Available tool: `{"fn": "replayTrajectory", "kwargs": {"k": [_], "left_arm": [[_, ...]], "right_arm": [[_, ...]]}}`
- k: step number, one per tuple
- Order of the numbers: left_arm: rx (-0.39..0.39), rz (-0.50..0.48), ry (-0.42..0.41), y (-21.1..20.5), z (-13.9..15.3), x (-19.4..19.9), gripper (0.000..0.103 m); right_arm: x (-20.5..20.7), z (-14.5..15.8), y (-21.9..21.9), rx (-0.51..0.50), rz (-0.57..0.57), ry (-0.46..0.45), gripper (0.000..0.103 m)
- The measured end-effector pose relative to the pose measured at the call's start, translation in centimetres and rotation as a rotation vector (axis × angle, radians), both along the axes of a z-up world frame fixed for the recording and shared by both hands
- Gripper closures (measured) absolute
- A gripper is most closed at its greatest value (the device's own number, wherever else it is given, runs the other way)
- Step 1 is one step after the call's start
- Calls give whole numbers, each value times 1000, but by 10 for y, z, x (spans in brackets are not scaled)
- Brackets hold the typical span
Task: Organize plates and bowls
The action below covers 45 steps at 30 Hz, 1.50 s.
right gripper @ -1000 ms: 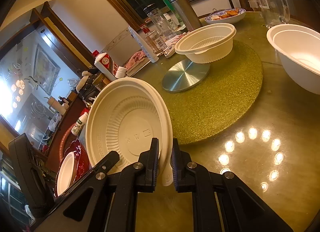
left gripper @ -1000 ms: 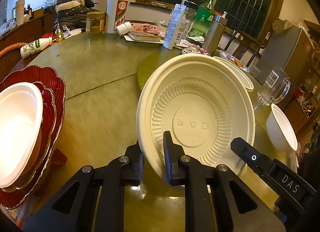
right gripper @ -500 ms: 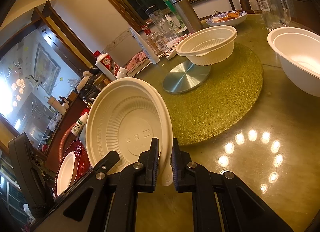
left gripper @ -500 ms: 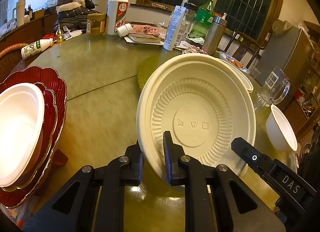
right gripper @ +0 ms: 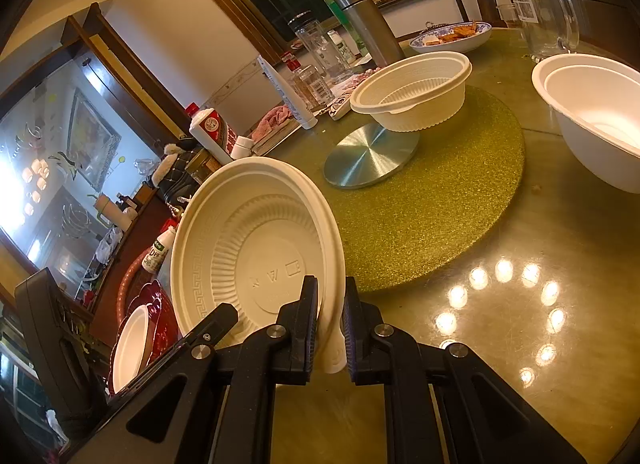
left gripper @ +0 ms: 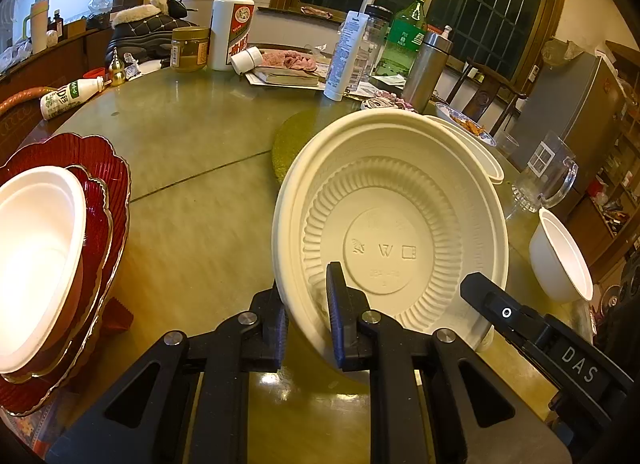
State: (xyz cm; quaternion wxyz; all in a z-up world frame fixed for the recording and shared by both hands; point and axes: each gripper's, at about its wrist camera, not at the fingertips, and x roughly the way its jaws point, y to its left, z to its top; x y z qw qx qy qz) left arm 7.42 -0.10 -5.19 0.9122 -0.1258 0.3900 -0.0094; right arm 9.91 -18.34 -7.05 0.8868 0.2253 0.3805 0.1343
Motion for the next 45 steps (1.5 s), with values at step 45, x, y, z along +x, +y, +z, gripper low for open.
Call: {"fn": "replayTrajectory", "kwargs": {"k": [45], "left_arm": [[19, 55, -129, 20, 46, -28, 88]], "right_arm": [[-23, 42, 23, -22, 39, -135, 91]]}}
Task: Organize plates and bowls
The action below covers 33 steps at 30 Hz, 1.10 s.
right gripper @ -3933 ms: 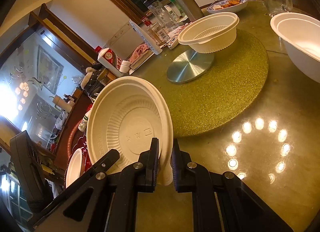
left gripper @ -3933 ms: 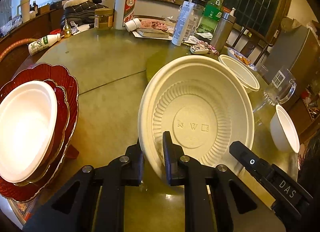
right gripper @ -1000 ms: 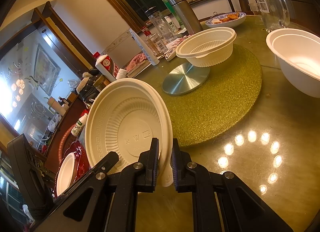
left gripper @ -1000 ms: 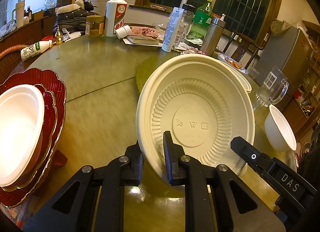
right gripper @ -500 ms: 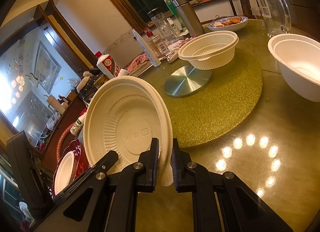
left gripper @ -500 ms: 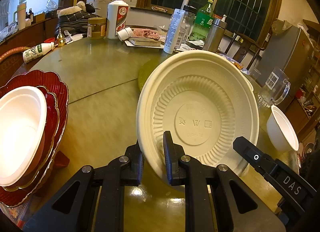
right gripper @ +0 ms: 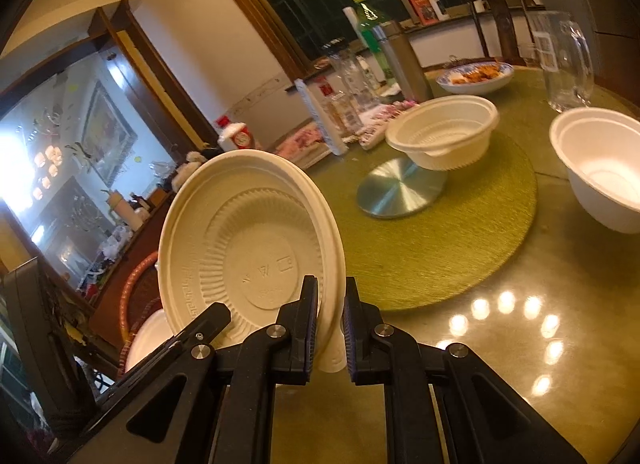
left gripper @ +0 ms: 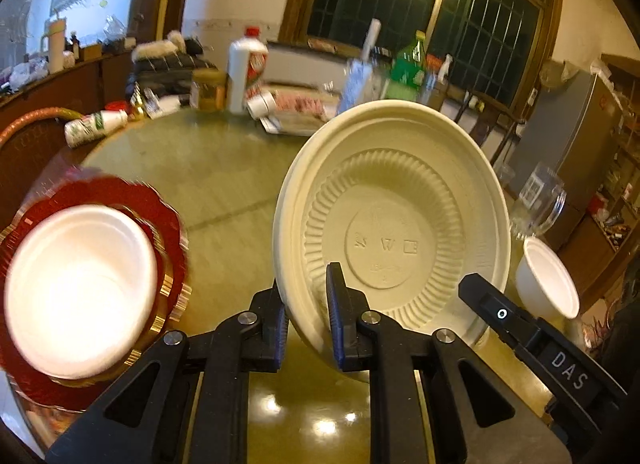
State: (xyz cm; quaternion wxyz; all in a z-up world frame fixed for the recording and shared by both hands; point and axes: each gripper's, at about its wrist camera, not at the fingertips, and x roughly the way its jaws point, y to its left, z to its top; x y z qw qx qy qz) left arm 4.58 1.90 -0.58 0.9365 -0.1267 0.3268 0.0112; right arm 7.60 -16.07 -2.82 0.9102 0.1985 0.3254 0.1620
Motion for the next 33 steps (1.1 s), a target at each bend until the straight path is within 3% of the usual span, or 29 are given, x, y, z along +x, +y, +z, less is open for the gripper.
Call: {"fn": "replayTrajectory", "kwargs": {"k": [6, 12, 24, 33], "left_arm": [[-6, 59, -87, 30, 26, -26, 89], [-23, 130, -131, 68, 37, -53, 89], [-122, 269, -13, 140, 8, -72, 89], [-176, 291, 53, 153, -8, -74, 89]], "right_arm": [[-13, 31, 33, 5, 74, -71, 91], [-20, 44, 74, 5, 176, -95, 91], [-20, 24, 150, -38, 348, -5, 91], [-9, 3, 167, -52, 384, 94, 91]]}}
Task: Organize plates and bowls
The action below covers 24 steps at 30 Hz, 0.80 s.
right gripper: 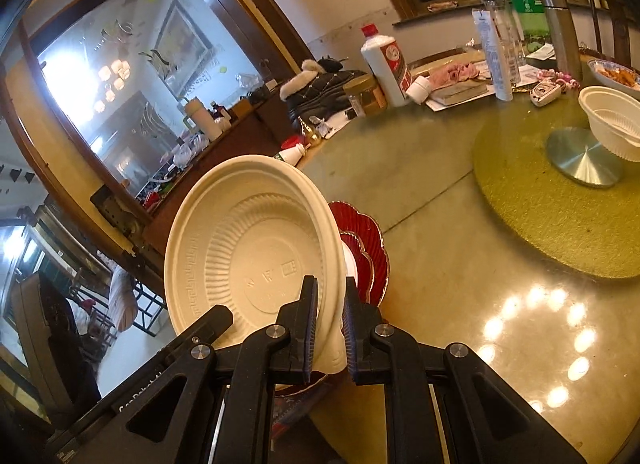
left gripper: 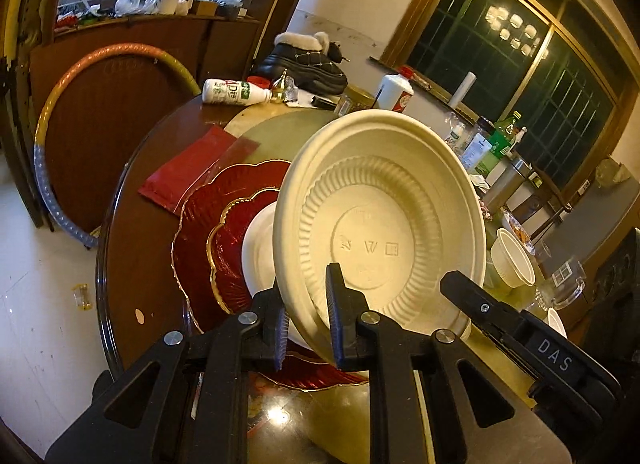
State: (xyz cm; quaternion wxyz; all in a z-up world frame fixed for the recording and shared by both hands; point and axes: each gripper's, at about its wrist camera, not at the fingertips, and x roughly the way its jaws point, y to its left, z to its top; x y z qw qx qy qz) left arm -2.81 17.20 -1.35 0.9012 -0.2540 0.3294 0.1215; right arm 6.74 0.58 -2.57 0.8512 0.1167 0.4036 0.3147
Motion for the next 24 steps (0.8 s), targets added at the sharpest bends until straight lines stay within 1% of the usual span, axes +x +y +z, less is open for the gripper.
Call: {"fn": "replayTrajectory", "kwargs": {"k": [11, 24], "left_arm": [[-24, 29, 28, 11, -7, 3, 89], [-40, 48, 60, 14, -12, 5, 89]], "right_arm": [[13, -5, 14, -19, 19, 24, 91], [18, -13, 17, -26, 25, 51, 91]]}}
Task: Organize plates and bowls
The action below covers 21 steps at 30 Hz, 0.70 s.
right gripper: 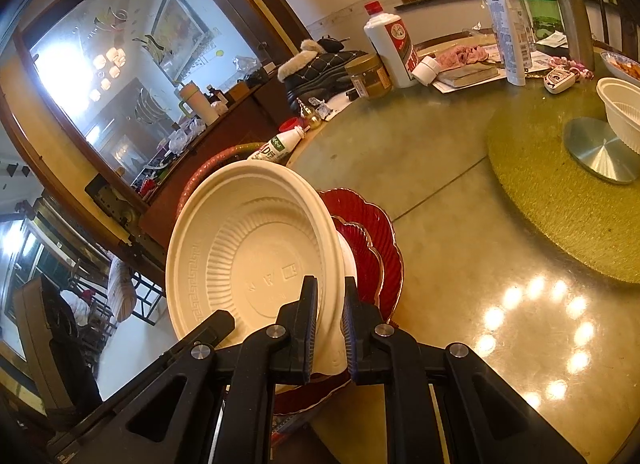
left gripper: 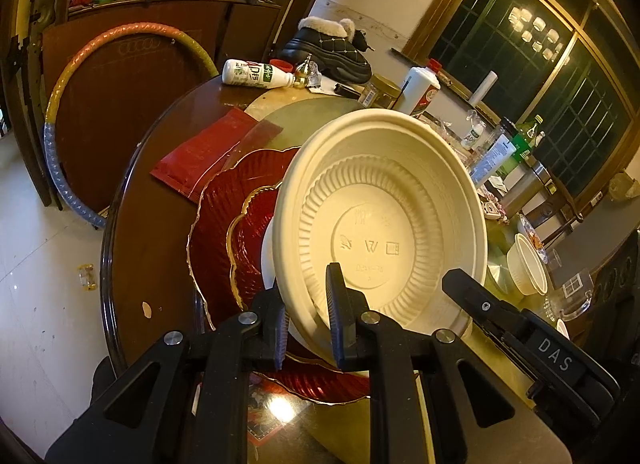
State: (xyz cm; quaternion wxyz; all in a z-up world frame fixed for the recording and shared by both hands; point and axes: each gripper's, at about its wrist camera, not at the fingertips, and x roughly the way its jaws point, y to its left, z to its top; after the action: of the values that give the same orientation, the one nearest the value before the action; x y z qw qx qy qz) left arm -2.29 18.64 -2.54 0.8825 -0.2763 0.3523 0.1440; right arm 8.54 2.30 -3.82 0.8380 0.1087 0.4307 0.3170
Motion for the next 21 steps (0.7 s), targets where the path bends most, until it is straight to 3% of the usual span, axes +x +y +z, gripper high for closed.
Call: {"fn": "replayTrajectory", "kwargs": {"k": [14, 19, 20, 21], "left_arm": [[-30, 20, 6, 4, 0, -2, 88], [-50, 49, 10, 9, 0, -5, 83], [-58, 59, 8, 10, 1, -6, 76], [-70, 67, 0, 12, 2, -8, 71]], "right_arm": [[3, -2, 3, 6, 6, 3, 87], [1, 1, 0, 20, -9, -4, 85], [1, 2, -3, 32, -16, -5, 76], [1, 3, -5, 45, -20, -5, 60]]}}
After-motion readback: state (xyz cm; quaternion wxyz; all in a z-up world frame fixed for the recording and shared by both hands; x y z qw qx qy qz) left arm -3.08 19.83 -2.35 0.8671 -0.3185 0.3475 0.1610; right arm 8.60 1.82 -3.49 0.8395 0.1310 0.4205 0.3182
